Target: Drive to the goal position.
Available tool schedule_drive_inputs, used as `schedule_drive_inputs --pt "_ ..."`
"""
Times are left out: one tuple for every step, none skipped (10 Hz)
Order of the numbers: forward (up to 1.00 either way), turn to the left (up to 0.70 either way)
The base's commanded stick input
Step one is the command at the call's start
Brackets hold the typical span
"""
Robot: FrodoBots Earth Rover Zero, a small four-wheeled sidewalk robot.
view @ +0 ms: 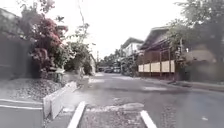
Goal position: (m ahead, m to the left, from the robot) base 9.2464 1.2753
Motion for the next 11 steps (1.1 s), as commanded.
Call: schedule_drive_inputs --pt "0.85 0.00" --pt "0.85 0.00" --pt "0.85 0.00" --pt "0.85 0.00" --pt "0.85 0.00" --pt "0.85 0.00" --pt "0.85 0.00" --pt "0.85 0.00" --pt "0.85 0.00" --pt "0.85 0.00" --pt "0.85 0.00"
